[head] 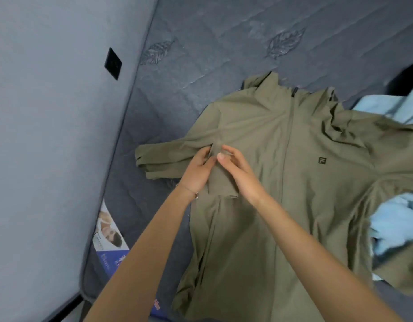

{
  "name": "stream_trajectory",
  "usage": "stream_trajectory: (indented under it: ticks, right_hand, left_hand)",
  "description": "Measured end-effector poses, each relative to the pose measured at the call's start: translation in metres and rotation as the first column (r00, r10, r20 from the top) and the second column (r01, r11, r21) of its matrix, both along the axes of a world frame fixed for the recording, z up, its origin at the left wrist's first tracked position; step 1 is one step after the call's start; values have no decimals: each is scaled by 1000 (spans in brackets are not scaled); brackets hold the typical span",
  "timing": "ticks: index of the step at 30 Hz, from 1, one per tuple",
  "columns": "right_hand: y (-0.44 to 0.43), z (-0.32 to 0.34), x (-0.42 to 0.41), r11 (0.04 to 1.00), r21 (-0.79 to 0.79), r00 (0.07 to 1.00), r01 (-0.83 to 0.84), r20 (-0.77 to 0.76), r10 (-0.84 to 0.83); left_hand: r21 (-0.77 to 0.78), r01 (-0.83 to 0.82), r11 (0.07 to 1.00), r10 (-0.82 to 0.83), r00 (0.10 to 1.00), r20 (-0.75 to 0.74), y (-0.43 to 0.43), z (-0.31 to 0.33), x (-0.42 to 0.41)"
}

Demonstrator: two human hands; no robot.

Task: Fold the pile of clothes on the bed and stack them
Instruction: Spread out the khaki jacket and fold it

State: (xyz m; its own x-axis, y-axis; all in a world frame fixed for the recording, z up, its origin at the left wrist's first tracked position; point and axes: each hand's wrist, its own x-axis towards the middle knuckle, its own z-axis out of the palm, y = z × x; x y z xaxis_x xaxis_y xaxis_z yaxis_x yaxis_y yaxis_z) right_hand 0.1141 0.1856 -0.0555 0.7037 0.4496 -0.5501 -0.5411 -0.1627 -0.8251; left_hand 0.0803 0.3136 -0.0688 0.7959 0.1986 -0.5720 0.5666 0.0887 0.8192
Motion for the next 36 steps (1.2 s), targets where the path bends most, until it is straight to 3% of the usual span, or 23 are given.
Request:
stream_trajectory:
  ticks: [2,5,8,11,13,15,17,20,22,25,28,30,32,34,36]
  right_hand:
    - [-35,-5,12,991,-64,989,-119,80,124]
    - [-81,-17,28,902,-222,898,-369,164,408]
    - [-109,-41,35,881,-327,873,-341,238,426]
    - [-127,-57,45,942,-334,978,-44,176,108]
    - [-142,-62,56,928,-330,985,171,78,-154]
    - [-158,-65,68,874,-318,924,367,19,-381]
    - [-173,-67,78,782,-337,834,524,17,-552]
    - [-193,-73,89,591,-385,665,708,84,-742]
    - [-204,-76,93,510,-433,628,743,189,-755]
    - [-207,-76,91,550,-519,756,654,487,-438]
    - [-195,-73,91,650,-592,728,477,680,85]
    - [-185,-79,98,688,-656,694,310,650,308]
    - [-169,-87,104,720,-684,673,116,588,449]
    - [-151,-95,109,682,-731,624,-10,529,575]
    - [-139,-97,116,596,-803,591,-28,468,658]
  left_hand:
    - [-88,42,995,-43,999,-10,-26,-4,14]
    - [-126,57,990,-67,994,-81,-60,-8,34]
    - [-121,104,987,-118,987,-111,-81,-12,47]
    - [185,163,969,-156,986,-49,-82,-21,55]
    - [480,229,847,-250,968,-22,-69,-35,55]
    - [673,304,675,-331,939,-92,-48,-49,52]
    - [763,389,517,-365,906,-215,-24,-65,46]
    - [782,455,427,-318,885,-341,-7,-70,36]
    - [809,462,363,-273,883,-382,-5,-68,33]
    - [873,412,260,-230,905,-358,-8,-65,32]
    - [869,433,240,-193,899,-394,-2,-71,36]
    - [871,403,282,-228,910,-347,3,-75,40]
    - [868,280,411,-338,931,-140,4,-76,45]
    - [812,221,540,-414,910,27,-4,-71,52]
    - [787,198,584,-449,887,110,-16,-65,59]
